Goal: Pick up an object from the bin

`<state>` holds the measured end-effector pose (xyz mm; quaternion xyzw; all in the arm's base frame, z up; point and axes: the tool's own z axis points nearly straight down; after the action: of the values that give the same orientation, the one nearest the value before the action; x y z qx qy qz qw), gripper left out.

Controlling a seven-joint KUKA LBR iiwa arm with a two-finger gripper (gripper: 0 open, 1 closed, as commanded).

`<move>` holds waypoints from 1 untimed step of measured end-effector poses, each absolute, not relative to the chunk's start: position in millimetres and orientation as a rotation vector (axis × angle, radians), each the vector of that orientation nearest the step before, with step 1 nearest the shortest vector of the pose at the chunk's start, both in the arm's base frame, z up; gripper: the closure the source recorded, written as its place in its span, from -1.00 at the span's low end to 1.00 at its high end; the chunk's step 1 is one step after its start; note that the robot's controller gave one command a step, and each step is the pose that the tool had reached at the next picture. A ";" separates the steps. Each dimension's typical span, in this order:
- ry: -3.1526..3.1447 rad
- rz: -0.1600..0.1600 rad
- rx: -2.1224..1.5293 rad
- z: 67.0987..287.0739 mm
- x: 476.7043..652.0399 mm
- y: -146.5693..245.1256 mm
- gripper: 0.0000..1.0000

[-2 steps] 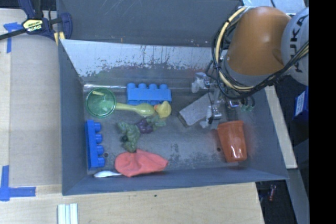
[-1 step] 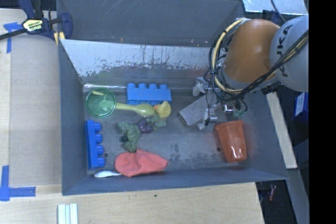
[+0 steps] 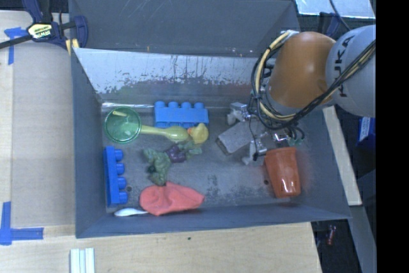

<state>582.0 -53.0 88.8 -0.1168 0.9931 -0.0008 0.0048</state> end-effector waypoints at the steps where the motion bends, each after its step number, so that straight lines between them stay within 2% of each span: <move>1: 3.124 -0.001 0.072 74.3 588.2 -60.6 1.00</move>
Offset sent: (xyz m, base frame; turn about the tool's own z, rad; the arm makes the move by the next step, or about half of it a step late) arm 0.0000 0.0000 0.0000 0.0000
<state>588.2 -60.6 74.3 0.0229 0.9997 -0.0003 0.0085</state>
